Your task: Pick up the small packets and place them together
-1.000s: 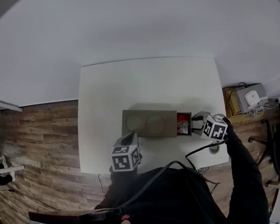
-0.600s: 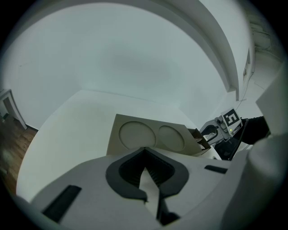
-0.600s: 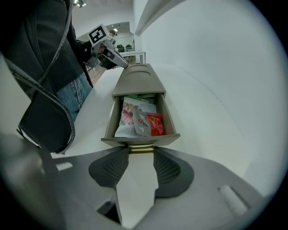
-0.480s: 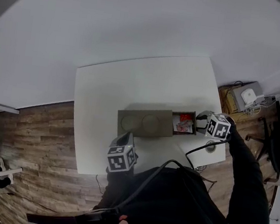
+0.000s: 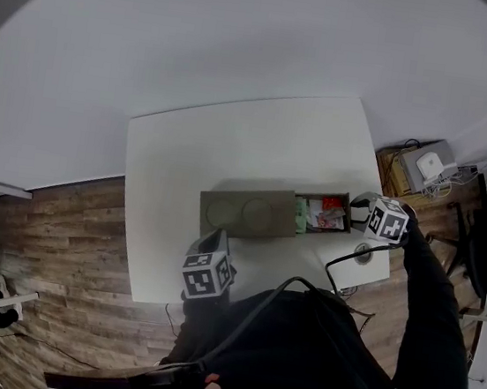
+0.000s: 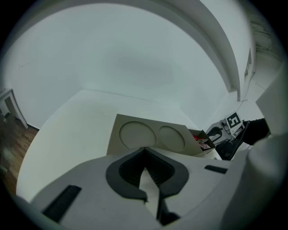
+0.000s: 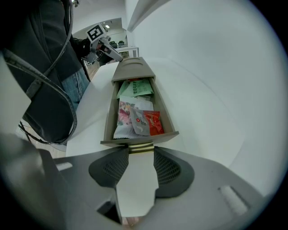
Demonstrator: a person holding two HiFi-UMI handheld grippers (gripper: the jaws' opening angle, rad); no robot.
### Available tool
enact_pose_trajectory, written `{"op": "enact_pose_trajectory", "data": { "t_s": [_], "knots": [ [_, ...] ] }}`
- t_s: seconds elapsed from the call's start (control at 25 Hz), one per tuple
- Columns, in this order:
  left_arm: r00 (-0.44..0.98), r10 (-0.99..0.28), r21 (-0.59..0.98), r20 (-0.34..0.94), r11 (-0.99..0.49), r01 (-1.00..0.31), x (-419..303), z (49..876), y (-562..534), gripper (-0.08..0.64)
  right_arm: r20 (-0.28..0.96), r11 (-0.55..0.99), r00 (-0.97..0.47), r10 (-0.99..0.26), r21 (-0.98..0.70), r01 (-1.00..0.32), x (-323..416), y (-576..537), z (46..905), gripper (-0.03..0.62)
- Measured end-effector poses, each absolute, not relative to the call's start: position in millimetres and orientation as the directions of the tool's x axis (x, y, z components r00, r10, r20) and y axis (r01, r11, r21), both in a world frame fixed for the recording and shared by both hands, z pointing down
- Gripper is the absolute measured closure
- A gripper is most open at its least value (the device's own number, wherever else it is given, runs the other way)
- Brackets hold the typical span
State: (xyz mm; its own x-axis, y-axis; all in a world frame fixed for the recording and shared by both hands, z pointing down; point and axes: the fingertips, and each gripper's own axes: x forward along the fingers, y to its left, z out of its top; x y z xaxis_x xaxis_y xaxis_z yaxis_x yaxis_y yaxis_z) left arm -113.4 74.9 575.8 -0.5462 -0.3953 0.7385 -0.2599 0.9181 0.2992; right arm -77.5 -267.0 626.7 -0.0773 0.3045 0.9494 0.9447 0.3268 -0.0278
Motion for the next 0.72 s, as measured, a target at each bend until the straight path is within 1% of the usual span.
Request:
{"op": "enact_pose_trajectory", "data": {
  "t_s": [0.4, 0.72],
  "knots": [
    [-0.552, -0.384, 0.292, 0.741, 0.923, -0.25, -113.0, 575.5, 69.7, 0.56, 0.963, 0.375, -0.084, 0.257, -0.019, 0.927, -68.7, -306.2, 628.3, 0.425],
    [-0.55, -0.373, 0.281, 0.747, 0.927, -0.247, -113.1, 577.3, 73.1, 0.561, 0.965, 0.414, -0.1, 0.244, -0.01, 0.91, -68.7, -321.7, 630.4, 0.425]
  ]
}}
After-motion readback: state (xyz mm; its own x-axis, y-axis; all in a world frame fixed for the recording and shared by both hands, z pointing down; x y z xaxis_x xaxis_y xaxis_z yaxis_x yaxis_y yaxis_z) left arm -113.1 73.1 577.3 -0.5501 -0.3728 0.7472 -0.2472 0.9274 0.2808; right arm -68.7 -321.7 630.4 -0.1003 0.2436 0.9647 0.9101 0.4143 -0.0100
